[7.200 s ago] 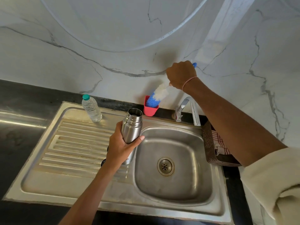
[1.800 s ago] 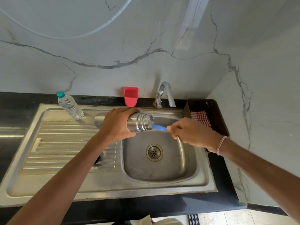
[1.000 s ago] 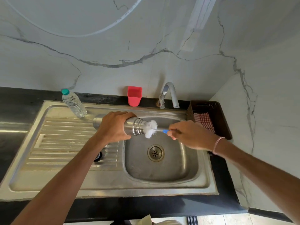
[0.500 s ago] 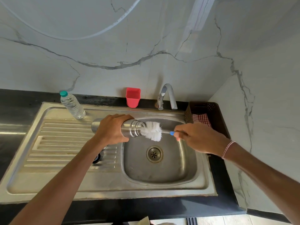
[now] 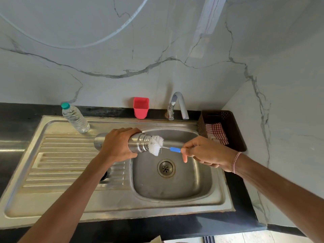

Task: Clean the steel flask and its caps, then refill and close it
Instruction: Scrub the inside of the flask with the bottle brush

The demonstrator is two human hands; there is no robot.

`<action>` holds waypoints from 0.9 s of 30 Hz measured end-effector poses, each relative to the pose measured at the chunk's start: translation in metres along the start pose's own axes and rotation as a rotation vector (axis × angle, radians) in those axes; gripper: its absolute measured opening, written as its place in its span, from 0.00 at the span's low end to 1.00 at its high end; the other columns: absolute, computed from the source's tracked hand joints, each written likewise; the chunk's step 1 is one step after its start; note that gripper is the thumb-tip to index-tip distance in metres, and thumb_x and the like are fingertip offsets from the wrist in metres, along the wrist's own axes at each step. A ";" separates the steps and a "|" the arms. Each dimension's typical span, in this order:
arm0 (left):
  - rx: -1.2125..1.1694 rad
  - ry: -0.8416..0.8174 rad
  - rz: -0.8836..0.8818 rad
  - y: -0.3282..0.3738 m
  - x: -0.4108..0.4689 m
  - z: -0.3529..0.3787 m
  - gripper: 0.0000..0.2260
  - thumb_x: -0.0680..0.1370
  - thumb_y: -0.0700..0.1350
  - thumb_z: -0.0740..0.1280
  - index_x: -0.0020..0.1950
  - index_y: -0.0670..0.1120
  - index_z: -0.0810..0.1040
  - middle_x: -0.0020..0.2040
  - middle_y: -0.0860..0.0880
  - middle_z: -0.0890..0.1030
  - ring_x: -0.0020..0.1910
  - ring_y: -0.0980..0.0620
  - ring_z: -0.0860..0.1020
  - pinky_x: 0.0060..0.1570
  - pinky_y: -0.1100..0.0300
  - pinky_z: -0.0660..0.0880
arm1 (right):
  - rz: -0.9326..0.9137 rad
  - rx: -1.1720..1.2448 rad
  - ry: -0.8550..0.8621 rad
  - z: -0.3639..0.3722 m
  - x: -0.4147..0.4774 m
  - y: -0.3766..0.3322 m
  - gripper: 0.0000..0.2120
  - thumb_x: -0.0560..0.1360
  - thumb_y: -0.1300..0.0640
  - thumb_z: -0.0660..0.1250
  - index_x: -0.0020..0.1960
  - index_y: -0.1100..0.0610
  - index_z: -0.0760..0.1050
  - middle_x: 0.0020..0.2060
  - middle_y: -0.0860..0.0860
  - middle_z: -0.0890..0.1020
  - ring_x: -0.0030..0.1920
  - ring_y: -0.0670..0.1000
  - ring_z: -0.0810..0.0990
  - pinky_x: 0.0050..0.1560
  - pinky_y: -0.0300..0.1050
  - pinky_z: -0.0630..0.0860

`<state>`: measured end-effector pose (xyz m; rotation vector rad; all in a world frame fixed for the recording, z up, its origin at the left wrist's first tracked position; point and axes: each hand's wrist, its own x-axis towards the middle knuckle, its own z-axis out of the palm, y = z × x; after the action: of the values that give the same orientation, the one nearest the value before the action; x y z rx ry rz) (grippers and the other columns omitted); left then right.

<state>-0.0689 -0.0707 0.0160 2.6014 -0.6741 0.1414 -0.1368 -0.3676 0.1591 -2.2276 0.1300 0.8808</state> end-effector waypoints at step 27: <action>0.009 -0.042 -0.019 0.020 -0.002 -0.007 0.28 0.57 0.56 0.78 0.56 0.59 0.78 0.45 0.61 0.81 0.41 0.55 0.80 0.44 0.58 0.71 | -0.472 -1.069 0.614 0.055 0.009 -0.002 0.07 0.73 0.57 0.72 0.51 0.51 0.79 0.28 0.49 0.74 0.25 0.54 0.75 0.26 0.45 0.64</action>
<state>-0.0804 -0.0822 0.0292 2.6253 -0.6644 0.0848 -0.1602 -0.3281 0.1267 -3.2266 -0.7168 -0.1028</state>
